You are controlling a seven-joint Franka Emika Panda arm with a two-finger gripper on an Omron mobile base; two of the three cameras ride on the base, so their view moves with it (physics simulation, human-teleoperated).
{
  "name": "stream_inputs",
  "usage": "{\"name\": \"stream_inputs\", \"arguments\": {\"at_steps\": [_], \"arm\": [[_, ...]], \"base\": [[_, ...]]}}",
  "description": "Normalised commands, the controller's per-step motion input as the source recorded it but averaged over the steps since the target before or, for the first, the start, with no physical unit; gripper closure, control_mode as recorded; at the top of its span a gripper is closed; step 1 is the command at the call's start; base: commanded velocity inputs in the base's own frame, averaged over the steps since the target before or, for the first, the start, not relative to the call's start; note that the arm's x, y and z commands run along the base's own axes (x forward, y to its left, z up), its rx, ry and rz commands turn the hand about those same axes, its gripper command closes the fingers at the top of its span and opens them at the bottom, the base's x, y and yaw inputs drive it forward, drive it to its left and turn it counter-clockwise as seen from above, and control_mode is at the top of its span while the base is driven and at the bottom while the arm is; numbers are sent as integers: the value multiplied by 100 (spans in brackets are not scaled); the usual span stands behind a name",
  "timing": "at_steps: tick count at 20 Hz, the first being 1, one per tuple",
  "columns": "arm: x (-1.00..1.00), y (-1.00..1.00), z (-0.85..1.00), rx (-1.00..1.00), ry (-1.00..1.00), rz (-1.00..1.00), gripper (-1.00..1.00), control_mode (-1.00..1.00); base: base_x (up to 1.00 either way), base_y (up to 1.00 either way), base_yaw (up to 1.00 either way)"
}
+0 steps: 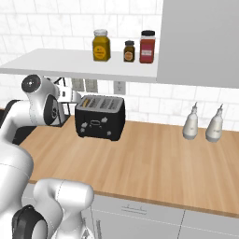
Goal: Start the toaster. Once the lever pops up, take the bread to the plate on the dining counter.
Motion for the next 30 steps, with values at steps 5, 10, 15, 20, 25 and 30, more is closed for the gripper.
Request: {"name": "stream_inputs", "arguments": {"at_steps": [5, 10, 15, 20, 25, 30], "arm": [[0, 0, 0, 0, 0, 0, -100, -100], [0, 0, 0, 0, 0, 0, -100, -100], [0, 0, 0, 0, 0, 0, -100, -100], [0, 0, 0, 0, 0, 0, -100, -100], [0, 0, 0, 0, 0, 0, -100, -100], [0, 0, 0, 0, 0, 0, -100, -100]], "base": [[0, 0, 0], [0, 0, 0], [0, 0, 0], [0, 0, 0], [0, 0, 0], [0, 0, 0]]}}
